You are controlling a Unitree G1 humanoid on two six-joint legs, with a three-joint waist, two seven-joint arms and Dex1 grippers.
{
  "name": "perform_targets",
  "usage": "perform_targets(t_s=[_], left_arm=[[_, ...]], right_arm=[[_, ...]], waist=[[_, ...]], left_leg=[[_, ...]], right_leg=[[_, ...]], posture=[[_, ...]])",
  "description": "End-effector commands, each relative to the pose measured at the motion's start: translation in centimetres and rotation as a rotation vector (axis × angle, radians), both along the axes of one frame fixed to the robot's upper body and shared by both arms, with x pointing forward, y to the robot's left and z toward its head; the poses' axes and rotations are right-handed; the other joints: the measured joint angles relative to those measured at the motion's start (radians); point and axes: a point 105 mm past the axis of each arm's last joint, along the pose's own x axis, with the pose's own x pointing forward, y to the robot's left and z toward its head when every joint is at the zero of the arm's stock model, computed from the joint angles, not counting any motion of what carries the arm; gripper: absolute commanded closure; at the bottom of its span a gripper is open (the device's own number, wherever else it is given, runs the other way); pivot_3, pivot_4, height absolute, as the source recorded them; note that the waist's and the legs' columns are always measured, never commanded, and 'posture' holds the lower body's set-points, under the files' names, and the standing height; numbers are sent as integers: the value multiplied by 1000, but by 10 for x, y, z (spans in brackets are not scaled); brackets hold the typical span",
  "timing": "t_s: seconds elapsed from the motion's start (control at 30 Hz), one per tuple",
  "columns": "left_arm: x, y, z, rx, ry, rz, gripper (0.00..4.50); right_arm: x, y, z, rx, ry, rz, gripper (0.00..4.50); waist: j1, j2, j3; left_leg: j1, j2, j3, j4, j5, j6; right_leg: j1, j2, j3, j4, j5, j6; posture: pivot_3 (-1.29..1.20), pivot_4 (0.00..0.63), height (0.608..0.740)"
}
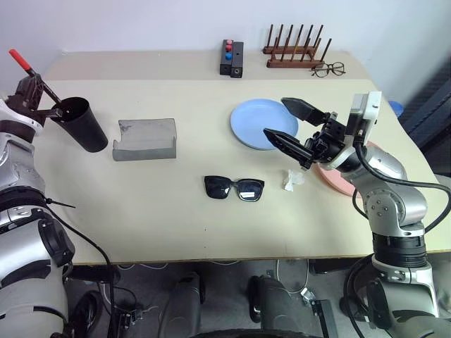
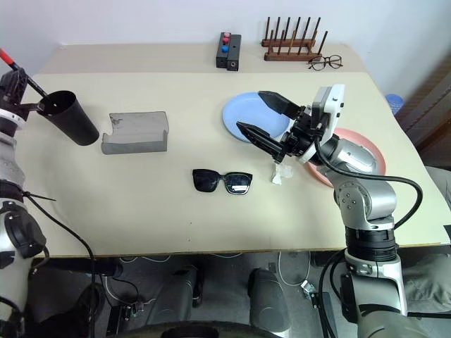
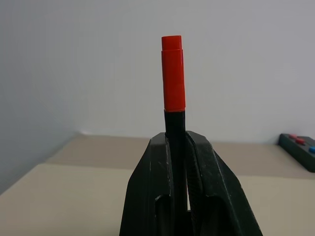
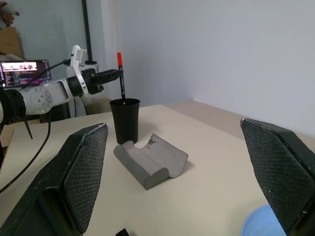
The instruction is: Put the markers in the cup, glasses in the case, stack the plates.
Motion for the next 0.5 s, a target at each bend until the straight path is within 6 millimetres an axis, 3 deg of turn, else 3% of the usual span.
perform_targets(t_s=[0.03,0.23,0.27,0.4,0.5], left_arm=[[-2,-1,8,40,-18,0,3304],[-2,-4,10,40,-27,-14,222],[-2,-6,12,44,-31,-19,44],[0,-23,34,82,-79,-102,44],[2,-50,45,100,-85,-261,44]], right_arm=[[-4,0,7,-19,-52,0,94],[-4,-1,7,-25,-50,-4,94],[-4,-1,7,-25,-51,-6,94],[-3,-1,5,-34,-51,-11,94],[-3,-1,4,-34,-51,-12,94]], waist=[[0,0,0],[1,0,0],[1,0,0],[1,0,0],[2,0,0]], left_leg=[[0,0,0,0,0,0],[0,0,0,0,0,0],[0,0,0,0,0,0],[0,0,0,0,0,0],[0,0,0,0,0,0]], right_leg=[[0,0,0,0,0,0],[0,0,0,0,0,0],[0,0,0,0,0,0],[0,0,0,0,0,0],[0,0,0,0,0,0]], posture=[[0,150,740],[0,150,740],[0,150,740],[0,150,740],[0,150,740]])
